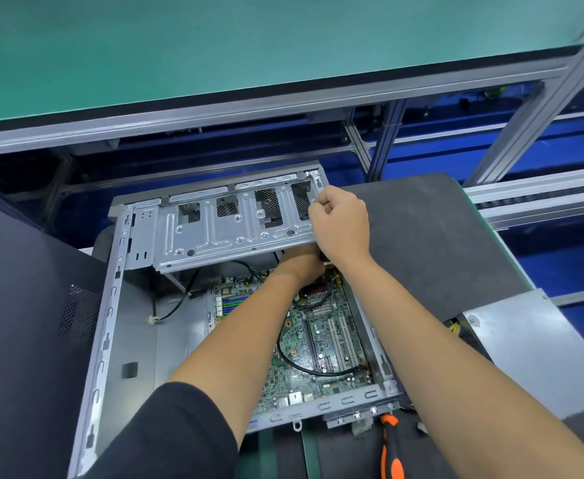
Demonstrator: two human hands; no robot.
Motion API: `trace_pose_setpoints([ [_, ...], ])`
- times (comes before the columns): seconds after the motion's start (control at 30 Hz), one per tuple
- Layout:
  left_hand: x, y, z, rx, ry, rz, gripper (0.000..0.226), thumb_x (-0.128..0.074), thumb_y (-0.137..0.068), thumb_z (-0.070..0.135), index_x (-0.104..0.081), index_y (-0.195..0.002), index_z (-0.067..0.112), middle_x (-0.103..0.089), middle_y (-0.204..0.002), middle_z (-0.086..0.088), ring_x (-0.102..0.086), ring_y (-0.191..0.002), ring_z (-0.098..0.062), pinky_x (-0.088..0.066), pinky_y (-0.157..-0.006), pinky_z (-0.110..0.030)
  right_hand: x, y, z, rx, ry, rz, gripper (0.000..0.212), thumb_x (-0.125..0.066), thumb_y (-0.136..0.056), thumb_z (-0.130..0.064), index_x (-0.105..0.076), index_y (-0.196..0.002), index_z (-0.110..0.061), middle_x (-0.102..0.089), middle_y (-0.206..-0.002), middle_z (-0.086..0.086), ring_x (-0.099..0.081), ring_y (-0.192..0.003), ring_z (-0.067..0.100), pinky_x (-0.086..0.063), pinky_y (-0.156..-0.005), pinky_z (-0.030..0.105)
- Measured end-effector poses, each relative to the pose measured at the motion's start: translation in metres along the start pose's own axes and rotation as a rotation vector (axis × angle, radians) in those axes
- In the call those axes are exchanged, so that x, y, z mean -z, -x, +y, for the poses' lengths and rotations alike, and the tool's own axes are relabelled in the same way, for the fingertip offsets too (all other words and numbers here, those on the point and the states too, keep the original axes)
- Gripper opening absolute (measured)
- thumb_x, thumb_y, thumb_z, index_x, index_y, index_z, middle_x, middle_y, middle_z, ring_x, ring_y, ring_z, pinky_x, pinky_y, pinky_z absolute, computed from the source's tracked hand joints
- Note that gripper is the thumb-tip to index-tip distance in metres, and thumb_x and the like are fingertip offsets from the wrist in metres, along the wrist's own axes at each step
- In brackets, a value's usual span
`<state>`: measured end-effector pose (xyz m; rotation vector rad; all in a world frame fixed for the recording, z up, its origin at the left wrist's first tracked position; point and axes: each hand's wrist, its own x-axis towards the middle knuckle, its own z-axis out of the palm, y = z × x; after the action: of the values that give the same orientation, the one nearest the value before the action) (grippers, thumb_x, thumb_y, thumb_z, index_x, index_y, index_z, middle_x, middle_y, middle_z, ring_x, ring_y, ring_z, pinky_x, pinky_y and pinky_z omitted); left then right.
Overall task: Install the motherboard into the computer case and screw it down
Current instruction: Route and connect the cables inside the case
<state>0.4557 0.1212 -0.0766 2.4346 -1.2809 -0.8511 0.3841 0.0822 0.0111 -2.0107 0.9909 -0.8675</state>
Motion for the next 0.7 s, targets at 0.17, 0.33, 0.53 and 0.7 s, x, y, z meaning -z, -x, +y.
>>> trace_pose_setpoints([
  [0.17, 0.005, 0.015, -0.002, -0.094, -0.073, 0.035, 0.018, -0.044, -0.092, 0.009, -0.058, -0.085, 0.001, -0.063, -0.093, -0.026, -0.047, -0.06, -0.03, -0.03, -0.047, -0.035, 0.001, 0.003, -0.006, 0.025, 0.04, -0.018, 0.033, -0.051, -0.081, -0.01, -0.039, -0.055, -0.026, -0.038, -0.045, -0.007, -0.033, -0.045, 0.011, -0.047, -0.058, 0.031],
  [0.33, 0.013, 0.042, -0.042, -0.043, -0.082, 0.124, 0.029, -0.039, -0.098, 0.021, -0.059, -0.118, 0.015, -0.067, -0.109, -0.009, -0.062, -0.089, -0.031, -0.044, -0.07, -0.033, 0.002, 0.01, -0.008, 0.056, 0.039, -0.056, 0.029, -0.05, -0.081, -0.008, -0.043, -0.059, -0.024, -0.041, -0.047, -0.005, -0.033, -0.045, 0.013, -0.041, -0.053, 0.031],
  [0.53, 0.034, 0.069, -0.099, 0.082, -0.077, 0.097, 0.029, -0.042, -0.099, 0.029, -0.057, -0.119, 0.015, -0.066, -0.104, -0.01, -0.06, -0.085, -0.028, -0.051, -0.076, -0.037, 0.001, 0.014, -0.011, 0.119, 0.135, -0.137, 0.015, -0.048, -0.082, -0.007, -0.055, -0.071, -0.015, -0.048, -0.052, -0.005, -0.04, -0.049, 0.015, -0.032, -0.047, 0.024],
  [0.7, 0.038, 0.074, -0.115, 0.134, -0.008, 0.087, 0.025, -0.043, -0.099, 0.025, -0.061, -0.108, 0.01, -0.063, -0.083, -0.005, -0.058, -0.07, -0.02, -0.048, -0.059, -0.033, -0.001, 0.012, -0.011, 0.07, 0.145, -0.116, 0.014, -0.049, -0.08, -0.009, -0.059, -0.072, -0.013, -0.053, -0.054, 0.001, -0.041, -0.049, 0.016, -0.039, -0.049, 0.028],
])
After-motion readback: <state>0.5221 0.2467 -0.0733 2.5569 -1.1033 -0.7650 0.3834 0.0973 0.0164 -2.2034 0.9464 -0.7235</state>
